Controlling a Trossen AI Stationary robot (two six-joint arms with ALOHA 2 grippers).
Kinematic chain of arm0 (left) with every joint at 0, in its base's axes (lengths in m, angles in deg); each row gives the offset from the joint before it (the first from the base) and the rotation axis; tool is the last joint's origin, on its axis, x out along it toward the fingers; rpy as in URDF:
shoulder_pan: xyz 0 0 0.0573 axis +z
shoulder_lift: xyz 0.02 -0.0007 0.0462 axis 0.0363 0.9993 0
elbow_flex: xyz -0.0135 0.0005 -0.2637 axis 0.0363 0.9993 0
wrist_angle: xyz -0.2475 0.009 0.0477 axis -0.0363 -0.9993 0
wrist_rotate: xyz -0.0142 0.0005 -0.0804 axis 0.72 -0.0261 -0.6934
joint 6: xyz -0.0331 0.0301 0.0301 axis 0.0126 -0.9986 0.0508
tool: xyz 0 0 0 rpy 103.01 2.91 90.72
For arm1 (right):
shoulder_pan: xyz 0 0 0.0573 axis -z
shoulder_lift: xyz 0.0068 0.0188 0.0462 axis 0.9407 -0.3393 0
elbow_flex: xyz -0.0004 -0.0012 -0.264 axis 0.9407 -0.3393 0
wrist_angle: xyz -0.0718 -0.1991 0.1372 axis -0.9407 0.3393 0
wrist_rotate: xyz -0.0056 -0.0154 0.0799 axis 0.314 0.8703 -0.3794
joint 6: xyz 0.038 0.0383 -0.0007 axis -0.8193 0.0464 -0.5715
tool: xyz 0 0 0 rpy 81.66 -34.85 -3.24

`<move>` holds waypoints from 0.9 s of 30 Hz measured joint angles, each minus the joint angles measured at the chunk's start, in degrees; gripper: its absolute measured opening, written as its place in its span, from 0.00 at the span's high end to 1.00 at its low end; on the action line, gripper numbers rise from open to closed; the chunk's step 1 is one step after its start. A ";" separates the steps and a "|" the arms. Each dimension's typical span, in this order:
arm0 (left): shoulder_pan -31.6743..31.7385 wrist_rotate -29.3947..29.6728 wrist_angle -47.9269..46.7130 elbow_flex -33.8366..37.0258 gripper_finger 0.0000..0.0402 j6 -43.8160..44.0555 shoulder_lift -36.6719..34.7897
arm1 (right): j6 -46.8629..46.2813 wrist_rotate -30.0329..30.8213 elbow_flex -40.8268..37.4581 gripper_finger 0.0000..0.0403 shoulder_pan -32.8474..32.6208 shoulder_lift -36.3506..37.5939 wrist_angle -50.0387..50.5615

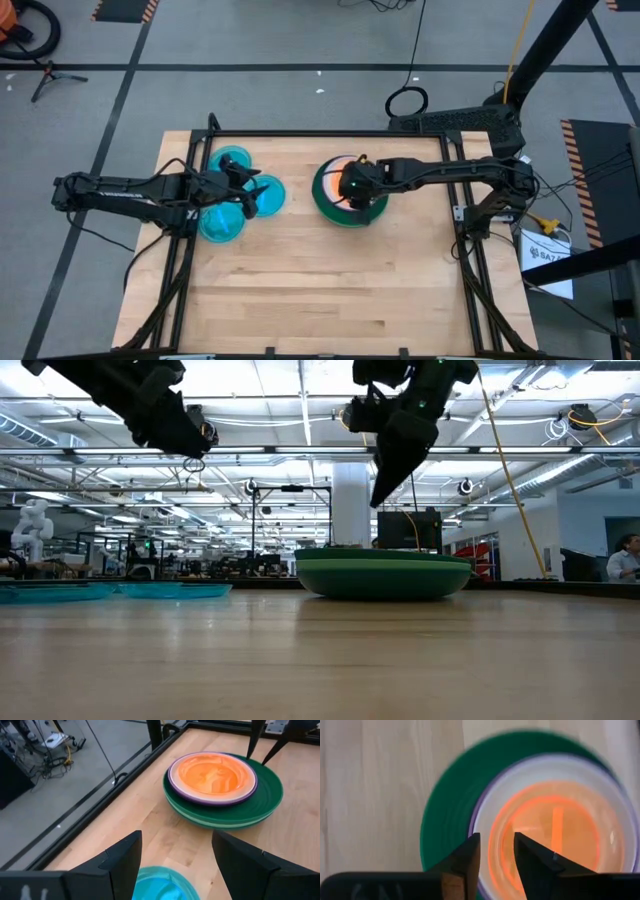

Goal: Stack plastic plates
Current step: Stack the middle right blue plate on the orange plate

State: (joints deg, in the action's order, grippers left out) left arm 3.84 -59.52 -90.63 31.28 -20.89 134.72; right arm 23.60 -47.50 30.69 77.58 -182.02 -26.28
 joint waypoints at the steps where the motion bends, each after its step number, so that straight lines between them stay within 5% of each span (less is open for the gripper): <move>1: 0.00 -0.01 -0.55 0.00 0.39 0.61 0.00 | 0.99 -0.01 0.00 0.72 0.00 0.00 -1.18; 16: 0.88 -0.49 -1.26 -0.02 0.39 5.45 5.75 | 12.66 -0.13 -6.19 0.72 1.50 4.72 -21.24; 27: 12.21 -19.48 -8.24 -5.19 0.39 -13.14 15.24 | 11.89 -1.86 -16.13 0.72 4.74 12.27 -37.31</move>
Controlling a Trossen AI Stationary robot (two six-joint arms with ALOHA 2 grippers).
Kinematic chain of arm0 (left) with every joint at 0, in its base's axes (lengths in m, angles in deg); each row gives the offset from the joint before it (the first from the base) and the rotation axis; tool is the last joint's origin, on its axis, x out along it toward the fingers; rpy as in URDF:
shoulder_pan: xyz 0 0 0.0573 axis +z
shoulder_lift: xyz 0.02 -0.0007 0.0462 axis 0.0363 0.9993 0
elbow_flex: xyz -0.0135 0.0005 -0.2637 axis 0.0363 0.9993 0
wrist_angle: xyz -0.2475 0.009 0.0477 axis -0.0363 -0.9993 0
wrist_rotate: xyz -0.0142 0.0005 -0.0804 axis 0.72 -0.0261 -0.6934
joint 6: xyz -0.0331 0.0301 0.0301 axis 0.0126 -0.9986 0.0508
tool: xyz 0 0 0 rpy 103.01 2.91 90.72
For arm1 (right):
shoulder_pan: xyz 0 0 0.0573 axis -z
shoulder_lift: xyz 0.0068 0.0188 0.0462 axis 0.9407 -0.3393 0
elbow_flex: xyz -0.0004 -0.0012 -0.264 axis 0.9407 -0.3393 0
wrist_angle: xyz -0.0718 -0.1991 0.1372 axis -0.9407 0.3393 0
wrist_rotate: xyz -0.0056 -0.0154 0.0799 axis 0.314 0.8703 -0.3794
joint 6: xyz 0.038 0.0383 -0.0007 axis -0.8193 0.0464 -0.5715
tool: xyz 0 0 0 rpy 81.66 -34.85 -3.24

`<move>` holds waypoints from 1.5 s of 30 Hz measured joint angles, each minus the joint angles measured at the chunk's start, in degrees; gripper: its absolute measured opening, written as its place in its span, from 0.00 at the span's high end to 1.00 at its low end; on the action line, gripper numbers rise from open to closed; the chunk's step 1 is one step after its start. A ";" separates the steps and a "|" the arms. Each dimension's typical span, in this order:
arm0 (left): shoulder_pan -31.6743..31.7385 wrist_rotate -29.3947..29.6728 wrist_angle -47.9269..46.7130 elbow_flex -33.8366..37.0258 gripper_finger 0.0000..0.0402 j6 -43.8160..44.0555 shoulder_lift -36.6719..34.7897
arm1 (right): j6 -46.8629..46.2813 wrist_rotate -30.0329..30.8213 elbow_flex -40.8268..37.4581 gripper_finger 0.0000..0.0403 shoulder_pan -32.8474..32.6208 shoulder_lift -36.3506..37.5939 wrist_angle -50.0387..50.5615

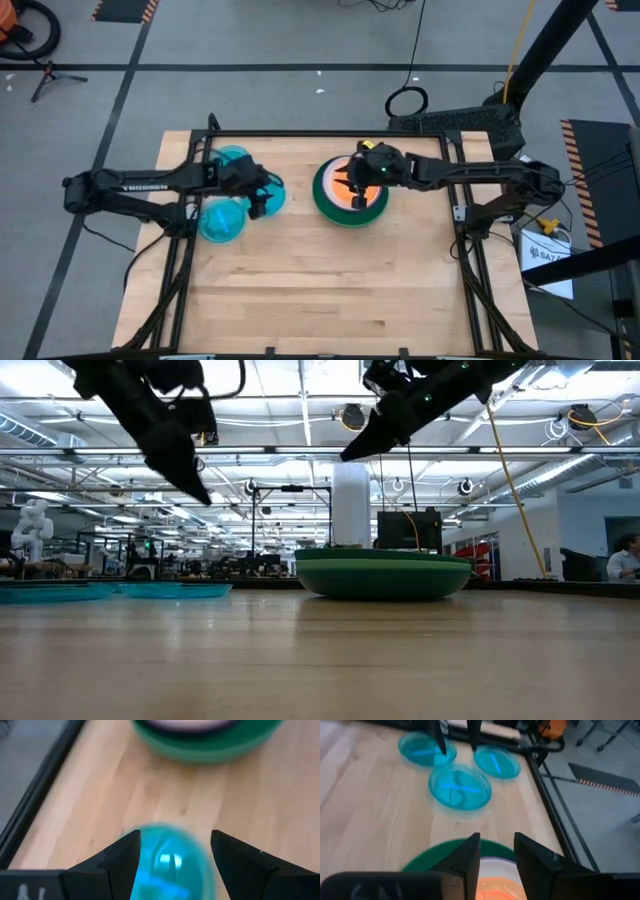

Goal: Stack plastic plates
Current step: Stack the middle right blue plate on the orange plate

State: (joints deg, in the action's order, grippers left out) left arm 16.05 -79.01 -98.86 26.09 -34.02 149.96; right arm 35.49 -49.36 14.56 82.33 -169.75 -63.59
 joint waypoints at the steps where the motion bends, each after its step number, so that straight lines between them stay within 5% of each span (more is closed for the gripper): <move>1: 1.51 -0.80 -0.63 -0.31 0.39 -1.93 1.06 | -0.18 -0.04 -1.03 0.72 0.00 0.88 -0.88; 13: 18.71 -8.91 1.19 -0.53 0.39 -16.85 15.46 | -2.78 0.30 -7.38 0.72 0.57 11.67 -1.32; 21: 26.87 -11.93 7.60 -0.49 0.39 -21.93 23.29 | -3.63 0.33 -8.37 0.72 0.52 12.52 -1.34; 38: 28.77 -13.58 8.82 -0.51 0.39 -22.50 25.88 | -3.68 0.35 -8.37 0.72 0.55 12.53 -1.18; 45: 28.77 -13.56 8.71 -0.51 0.50 -22.35 25.88 | -4.29 0.37 -8.37 0.72 0.55 12.52 -1.18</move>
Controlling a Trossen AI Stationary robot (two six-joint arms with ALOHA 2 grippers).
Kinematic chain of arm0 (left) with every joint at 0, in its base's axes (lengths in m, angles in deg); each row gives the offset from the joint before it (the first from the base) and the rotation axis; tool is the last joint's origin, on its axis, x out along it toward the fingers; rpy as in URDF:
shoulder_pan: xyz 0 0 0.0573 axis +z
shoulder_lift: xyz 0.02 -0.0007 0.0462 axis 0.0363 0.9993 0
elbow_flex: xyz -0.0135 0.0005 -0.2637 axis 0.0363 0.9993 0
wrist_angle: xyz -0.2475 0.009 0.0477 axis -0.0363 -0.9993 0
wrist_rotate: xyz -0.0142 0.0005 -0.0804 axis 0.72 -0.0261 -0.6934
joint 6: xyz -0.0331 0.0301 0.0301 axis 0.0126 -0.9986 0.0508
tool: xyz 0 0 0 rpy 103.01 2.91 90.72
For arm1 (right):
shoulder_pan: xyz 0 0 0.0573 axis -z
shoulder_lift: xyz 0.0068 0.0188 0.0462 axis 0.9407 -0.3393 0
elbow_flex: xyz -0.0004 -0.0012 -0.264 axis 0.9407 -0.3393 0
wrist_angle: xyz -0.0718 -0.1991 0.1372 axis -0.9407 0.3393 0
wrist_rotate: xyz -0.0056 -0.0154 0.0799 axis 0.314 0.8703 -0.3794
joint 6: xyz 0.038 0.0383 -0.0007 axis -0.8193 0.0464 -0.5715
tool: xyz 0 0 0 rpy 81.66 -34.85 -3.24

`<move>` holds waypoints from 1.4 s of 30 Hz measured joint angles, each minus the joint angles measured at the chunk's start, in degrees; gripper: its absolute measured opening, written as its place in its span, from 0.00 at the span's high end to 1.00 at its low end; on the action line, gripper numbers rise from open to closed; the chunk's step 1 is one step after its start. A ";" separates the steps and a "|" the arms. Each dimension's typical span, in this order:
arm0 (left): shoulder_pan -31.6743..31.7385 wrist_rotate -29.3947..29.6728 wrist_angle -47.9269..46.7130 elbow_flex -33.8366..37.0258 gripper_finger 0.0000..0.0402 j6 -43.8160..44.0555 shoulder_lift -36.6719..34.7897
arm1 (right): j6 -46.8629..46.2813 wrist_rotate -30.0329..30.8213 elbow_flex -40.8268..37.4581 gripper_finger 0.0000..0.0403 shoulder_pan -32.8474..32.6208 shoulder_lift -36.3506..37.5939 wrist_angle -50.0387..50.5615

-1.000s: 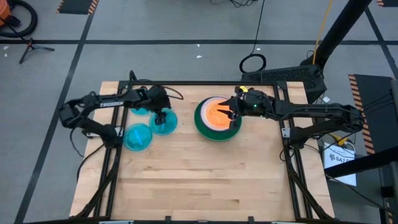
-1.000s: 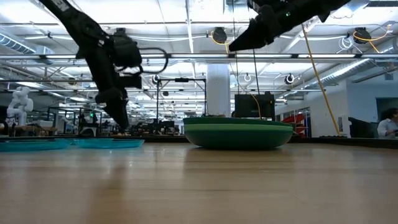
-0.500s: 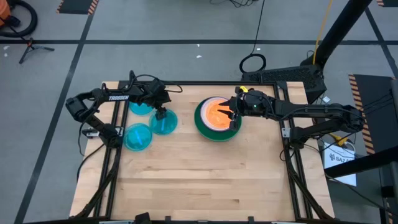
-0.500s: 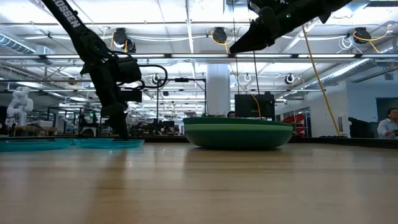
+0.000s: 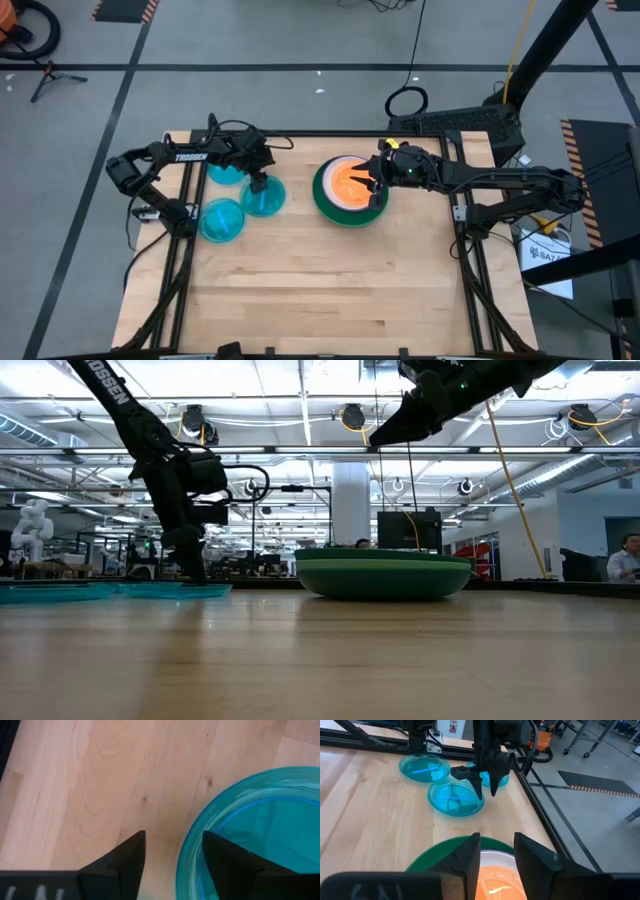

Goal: Stack plastic plates
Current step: Stack the middle right blue plate on the orange plate

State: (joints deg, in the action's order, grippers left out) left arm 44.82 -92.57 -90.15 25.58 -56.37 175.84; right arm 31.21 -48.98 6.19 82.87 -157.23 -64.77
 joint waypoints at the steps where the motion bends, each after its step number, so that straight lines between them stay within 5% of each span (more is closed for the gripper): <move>1: 0.00 -0.01 -0.01 0.00 0.53 0.00 0.00 | 0.00 0.00 0.00 0.72 0.00 0.00 0.00; 12: 0.00 0.00 -0.03 0.00 0.70 3.28 0.00 | -0.42 0.00 0.00 0.72 0.00 0.00 -0.02; 26: -0.02 0.00 8.59 0.00 0.73 16.48 0.00 | -0.42 0.00 0.04 0.72 0.00 0.00 -0.02; 35: -1.68 0.01 2.50 0.04 0.73 15.86 -5.77 | -0.39 0.02 0.07 0.72 0.00 0.00 -0.02; 42: -9.14 -1.66 -7.89 0.78 0.73 18.07 -10.12 | -0.18 0.02 0.07 0.72 0.00 0.00 -0.02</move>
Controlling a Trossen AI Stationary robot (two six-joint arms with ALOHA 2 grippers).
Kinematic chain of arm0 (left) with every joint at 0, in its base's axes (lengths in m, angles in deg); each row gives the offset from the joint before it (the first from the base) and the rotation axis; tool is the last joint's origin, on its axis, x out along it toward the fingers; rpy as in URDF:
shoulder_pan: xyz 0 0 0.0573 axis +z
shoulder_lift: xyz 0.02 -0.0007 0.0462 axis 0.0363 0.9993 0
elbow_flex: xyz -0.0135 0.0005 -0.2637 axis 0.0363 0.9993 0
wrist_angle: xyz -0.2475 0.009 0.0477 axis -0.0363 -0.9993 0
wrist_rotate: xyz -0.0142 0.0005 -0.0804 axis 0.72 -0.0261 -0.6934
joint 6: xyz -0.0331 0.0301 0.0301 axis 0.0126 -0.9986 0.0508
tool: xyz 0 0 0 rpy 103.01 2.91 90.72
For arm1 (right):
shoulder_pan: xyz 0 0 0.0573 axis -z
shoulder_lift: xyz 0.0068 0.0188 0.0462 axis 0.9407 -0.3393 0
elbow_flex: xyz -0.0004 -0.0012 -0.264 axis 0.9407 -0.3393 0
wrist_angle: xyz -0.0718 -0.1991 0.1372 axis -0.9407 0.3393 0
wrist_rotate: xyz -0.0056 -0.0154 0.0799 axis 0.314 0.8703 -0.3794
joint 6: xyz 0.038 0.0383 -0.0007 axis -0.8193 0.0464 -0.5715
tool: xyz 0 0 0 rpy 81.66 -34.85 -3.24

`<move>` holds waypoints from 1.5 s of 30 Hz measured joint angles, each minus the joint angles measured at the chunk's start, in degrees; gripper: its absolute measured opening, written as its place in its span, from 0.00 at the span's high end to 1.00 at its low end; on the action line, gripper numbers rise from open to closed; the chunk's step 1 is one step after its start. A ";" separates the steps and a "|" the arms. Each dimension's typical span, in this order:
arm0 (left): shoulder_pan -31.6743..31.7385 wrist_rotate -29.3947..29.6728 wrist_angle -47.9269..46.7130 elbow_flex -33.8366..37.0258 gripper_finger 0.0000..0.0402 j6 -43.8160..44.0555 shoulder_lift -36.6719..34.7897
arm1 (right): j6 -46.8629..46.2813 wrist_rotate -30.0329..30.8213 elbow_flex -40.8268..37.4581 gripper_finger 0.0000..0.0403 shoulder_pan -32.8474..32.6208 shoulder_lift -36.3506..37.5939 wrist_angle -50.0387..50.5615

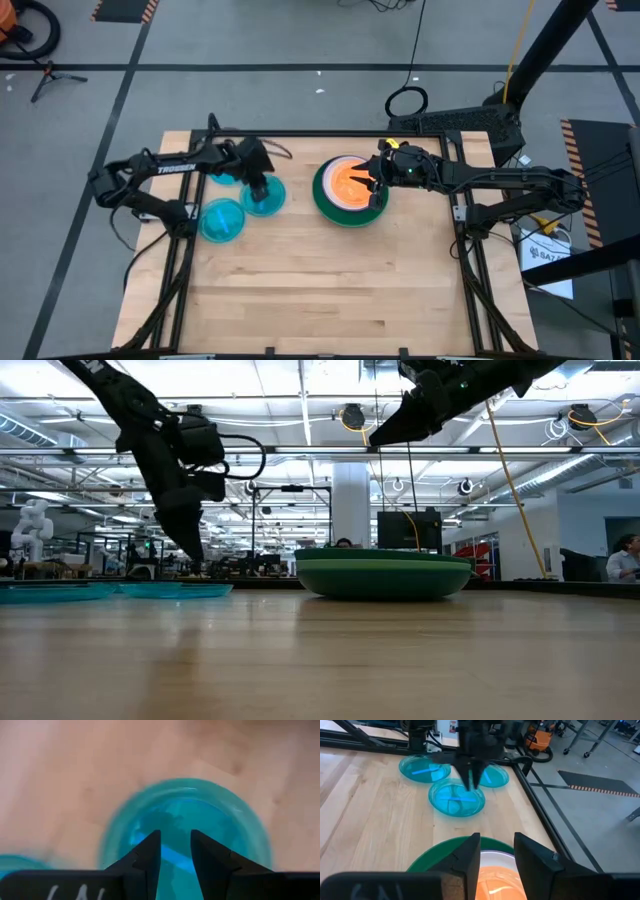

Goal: Stack plastic plates
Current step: Stack the middle right blue plate on the orange plate

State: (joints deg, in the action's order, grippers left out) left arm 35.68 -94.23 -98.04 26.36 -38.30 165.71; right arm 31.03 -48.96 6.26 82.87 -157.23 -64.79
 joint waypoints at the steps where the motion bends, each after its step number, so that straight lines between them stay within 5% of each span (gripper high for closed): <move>1: -1.42 0.01 0.35 0.49 0.73 0.98 0.04 | 0.21 0.00 0.00 0.72 0.00 0.00 0.00; 10: -11.36 8.54 0.84 1.98 0.73 6.05 0.06 | 0.84 0.00 0.00 0.72 0.00 -0.02 0.00; 45: -15.39 10.36 10.92 1.95 0.73 13.83 6.58 | 0.86 0.03 0.00 0.72 0.02 -0.02 0.33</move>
State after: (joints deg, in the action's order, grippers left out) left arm 20.29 -83.87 -87.12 28.31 -24.47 172.29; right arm 31.88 -48.93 6.26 82.89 -157.25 -64.46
